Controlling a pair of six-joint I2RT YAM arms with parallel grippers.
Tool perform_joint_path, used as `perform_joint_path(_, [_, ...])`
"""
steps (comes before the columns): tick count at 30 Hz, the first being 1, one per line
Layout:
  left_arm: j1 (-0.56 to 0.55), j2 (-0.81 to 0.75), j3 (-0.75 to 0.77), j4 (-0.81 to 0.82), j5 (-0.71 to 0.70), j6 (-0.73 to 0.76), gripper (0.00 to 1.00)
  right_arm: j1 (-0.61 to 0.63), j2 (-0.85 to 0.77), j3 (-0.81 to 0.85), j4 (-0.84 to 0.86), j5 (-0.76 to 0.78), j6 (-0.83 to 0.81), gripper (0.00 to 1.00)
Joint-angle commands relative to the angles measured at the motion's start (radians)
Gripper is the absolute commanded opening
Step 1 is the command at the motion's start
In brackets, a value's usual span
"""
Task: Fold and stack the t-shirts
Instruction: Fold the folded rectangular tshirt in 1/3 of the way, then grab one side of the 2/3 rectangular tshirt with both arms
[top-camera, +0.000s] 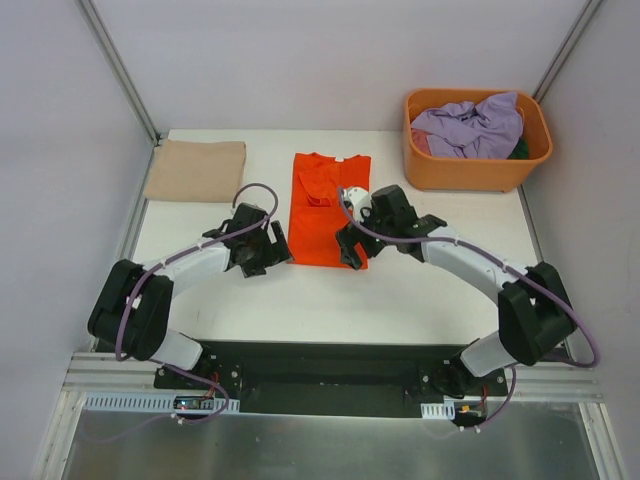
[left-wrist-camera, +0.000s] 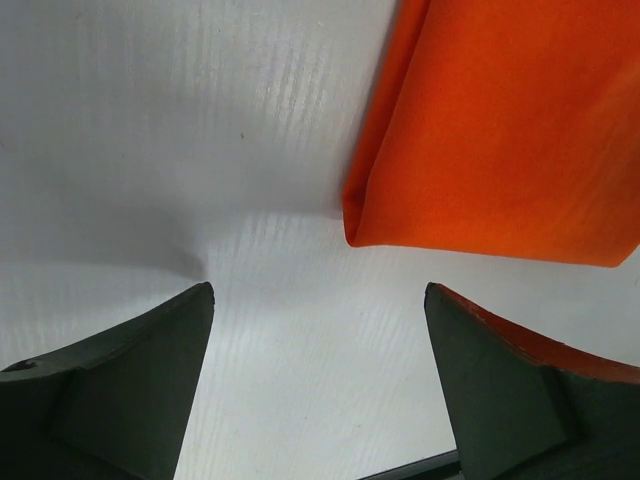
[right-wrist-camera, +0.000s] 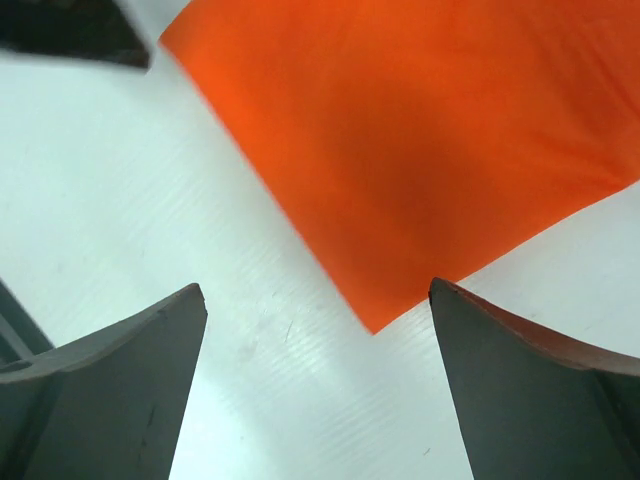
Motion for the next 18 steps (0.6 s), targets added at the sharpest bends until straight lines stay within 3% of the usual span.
perform_joint_path(1, [-0.001, 0.077, 0.071, 0.036, 0.034, -0.052, 0.82, 0.039, -0.095, -0.132, 0.037, -0.085, -0.199, 0.96])
perform_joint_path(6, [-0.001, 0.137, 0.094, 0.041, 0.025, -0.074, 0.7, 0.061, -0.083, -0.166, 0.025, -0.077, -0.219, 0.96])
perform_joint_path(12, [-0.001, 0.183, 0.102, 0.058, 0.063, -0.072, 0.42, 0.062, -0.051, -0.151, 0.023, -0.03, -0.216, 0.96])
perform_joint_path(15, [-0.001, 0.202, 0.103, 0.078, 0.081, -0.064, 0.37, 0.062, -0.035, -0.142, 0.011, -0.016, -0.221, 0.98])
perform_joint_path(18, [-0.001, 0.234, 0.128, 0.079, 0.101, -0.046, 0.26, 0.065, 0.003, -0.099, -0.053, 0.001, -0.221, 0.99])
